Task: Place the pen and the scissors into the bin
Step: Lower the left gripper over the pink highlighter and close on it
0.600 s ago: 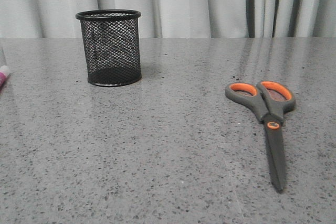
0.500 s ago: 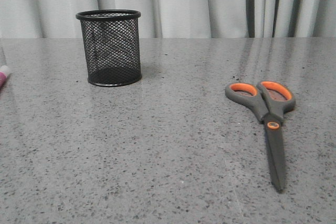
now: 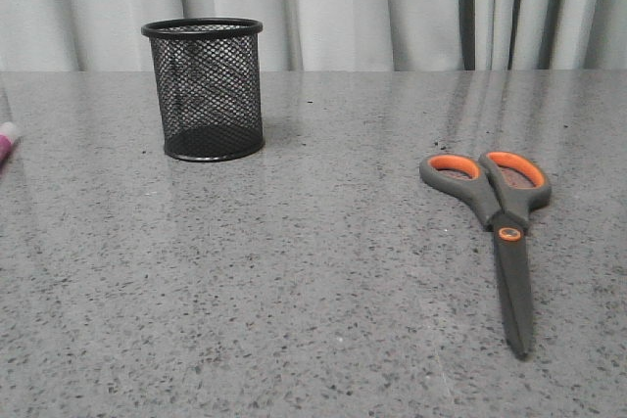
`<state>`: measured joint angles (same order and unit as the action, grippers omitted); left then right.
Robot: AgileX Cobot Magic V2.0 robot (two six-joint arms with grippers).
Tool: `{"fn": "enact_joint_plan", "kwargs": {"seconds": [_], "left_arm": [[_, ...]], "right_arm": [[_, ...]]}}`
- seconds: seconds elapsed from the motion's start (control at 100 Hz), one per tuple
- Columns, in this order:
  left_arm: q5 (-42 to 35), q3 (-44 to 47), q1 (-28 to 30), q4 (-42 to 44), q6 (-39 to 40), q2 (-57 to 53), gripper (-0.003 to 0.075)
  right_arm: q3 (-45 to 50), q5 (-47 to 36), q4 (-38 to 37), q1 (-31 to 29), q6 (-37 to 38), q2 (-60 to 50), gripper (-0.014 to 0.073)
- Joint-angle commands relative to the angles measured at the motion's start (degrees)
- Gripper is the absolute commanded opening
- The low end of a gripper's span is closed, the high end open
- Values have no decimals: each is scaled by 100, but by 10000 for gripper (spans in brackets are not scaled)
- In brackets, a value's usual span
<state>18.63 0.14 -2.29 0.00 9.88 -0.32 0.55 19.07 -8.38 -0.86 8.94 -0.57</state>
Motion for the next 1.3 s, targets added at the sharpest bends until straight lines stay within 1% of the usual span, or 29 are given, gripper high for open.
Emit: {"fn": "enact_joint_plan", "kwargs": {"seconds": [0.0, 0.07, 0.1, 0.17, 0.18, 0.19, 0.27, 0.31, 0.37, 0.44, 0.52, 0.59, 0.67, 0.72, 0.76, 0.8, 0.83, 0.84, 0.86, 0.9, 0.92, 0.93, 0.94, 0.95, 0.99, 1.03, 1.08, 1.16, 1.29], "left_arm": [[-408, 253, 22, 0, 39, -168, -19], [-408, 253, 22, 43, 39, -168, -19], [-408, 253, 22, 140, 39, -168, -19], [-418, 253, 22, 304, 39, -168, -19], [-432, 253, 22, 317, 39, -168, -19], [-435, 253, 22, 318, 39, -168, -19], [-578, 253, 22, 277, 39, -168, -19], [-783, 253, 22, 0, 39, -168, -19], [-1186, 253, 22, -984, 39, -168, -19], [-1575, 253, 22, -1811, 39, -168, -19], [-1933, 242, 22, -2265, 39, -168, -19], [-2106, 242, 22, -2728, 50, -168, -19], [-2320, 242, 22, -3670, 50, -168, -19], [-2374, 174, 22, -3950, 50, -168, -16], [-2297, 69, 22, -3876, 20, -168, -4], [-2161, -105, 22, -3607, -87, -139, 32], [-2038, -252, 22, -3337, -133, -84, 70], [-1952, -332, 22, -3116, -165, -31, 105], [-1898, -414, 22, -2974, -183, 10, 130], [-1737, -727, 22, -2651, -179, 171, 212], [-1681, -823, 22, -2599, -179, 241, 239], [-1616, -871, 22, -2584, -179, 320, 264], [-1583, -972, 22, -2574, -179, 363, 286], [-1516, -1024, 22, -2574, -179, 455, 297], [-1284, -1355, 22, -2597, -179, 721, 330], [-880, -1722, 22, -2586, -179, 1110, 323], [-386, -2163, 22, -2499, -209, 1642, 297], [447, -2972, 22, -2035, -241, 2665, 258], [1539, -4241, 22, -1633, -241, 4230, 253]], "right_arm": [[82, -318, -390, -30, -45, -111, -69], [82, -741, -1065, -30, -45, -111, -69], [82, -1007, -1181, -30, -45, -111, -69], [82, -1802, -1182, -30, -45, -111, -69], [82, -2052, -1182, -30, -45, -111, -69], [82, -2052, -1182, -30, -45, -111, -69], [82, -3062, -1170, -30, -9, -111, -69], [82, -3413, -1010, -30, 167, -111, -69], [82, -3749, -579, -30, 755, -111, -69], [82, -3561, 33, -30, 1026, -111, -69], [82, -3216, 607, -30, 1028, -111, -69], [82, -3101, 896, -30, 1028, -111, -69], [71, -3282, 1127, -30, 1037, -111, -69], [-5, -3266, 1165, -30, 1037, -111, -69], [-99, -3127, 1165, -30, 1037, -85, -66], [-218, -2917, 1165, -30, 1037, -35, -57], [-358, -2666, 1165, -16, 1037, 54, -34], [-418, -2562, 1165, -16, 1037, 95, -28], [-481, -2456, 1165, -1, 1037, 142, -13], [-665, -2177, 1165, 80, 1037, 294, 57], [-753, -2066, 1154, 126, 1037, 382, 94], [-783, -2033, 1154, 126, 1037, 414, 94], [-839, -1967, 1145, 173, 1025, 479, 134], [-868, -1938, 1145, 173, 1025, 513, 134], [-1043, -1786, 1059, 276, 1025, 698, 211], [-1190, -1578, 1005, 381, 1025, 938, 276], [-1415, -1305, 944, 517, 1014, 1288, 333], [-1725, -924, 944, 681, 1014, 1789, 343], [-2062, -492, 944, 847, 1014, 2548, 343]]}}
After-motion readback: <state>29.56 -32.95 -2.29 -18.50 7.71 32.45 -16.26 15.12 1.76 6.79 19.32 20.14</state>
